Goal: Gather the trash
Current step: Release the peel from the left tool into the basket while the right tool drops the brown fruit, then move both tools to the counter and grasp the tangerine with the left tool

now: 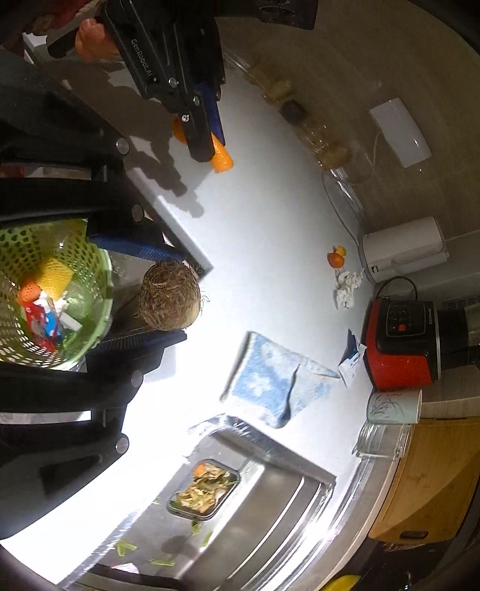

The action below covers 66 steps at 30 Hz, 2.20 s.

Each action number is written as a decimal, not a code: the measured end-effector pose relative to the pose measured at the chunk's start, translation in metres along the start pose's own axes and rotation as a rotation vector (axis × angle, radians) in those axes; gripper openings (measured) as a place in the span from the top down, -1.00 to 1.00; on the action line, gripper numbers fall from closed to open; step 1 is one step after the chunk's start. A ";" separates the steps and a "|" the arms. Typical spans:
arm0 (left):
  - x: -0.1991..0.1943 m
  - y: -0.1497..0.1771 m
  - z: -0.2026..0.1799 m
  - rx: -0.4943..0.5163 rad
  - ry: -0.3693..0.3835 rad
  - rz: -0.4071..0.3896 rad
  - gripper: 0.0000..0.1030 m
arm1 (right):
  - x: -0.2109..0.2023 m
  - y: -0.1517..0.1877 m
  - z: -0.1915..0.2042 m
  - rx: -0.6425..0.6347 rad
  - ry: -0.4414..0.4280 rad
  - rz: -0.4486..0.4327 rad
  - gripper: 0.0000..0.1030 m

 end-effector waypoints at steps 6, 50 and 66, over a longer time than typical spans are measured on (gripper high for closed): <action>-0.013 0.064 -0.059 -0.023 0.013 0.075 0.68 | -0.061 0.048 -0.011 0.000 -0.005 0.015 0.27; -0.079 0.068 0.000 -0.173 -0.269 -0.004 -0.85 | -0.062 0.108 0.013 -0.053 -0.134 0.130 -0.95; -0.027 -0.011 0.047 -0.063 -0.251 -0.051 -0.85 | -0.016 0.039 -0.007 -0.001 -0.043 0.097 -0.95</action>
Point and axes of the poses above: each gripper's, at about its wrist camera, not at the fingertips, and x roughly the way its jaws point, z to its left, y to its underside, the point moved 4 cm from there along x, roughly the way its jaws point, and after that the axes turned 15 degrees about -z, right-handed, at the moved point
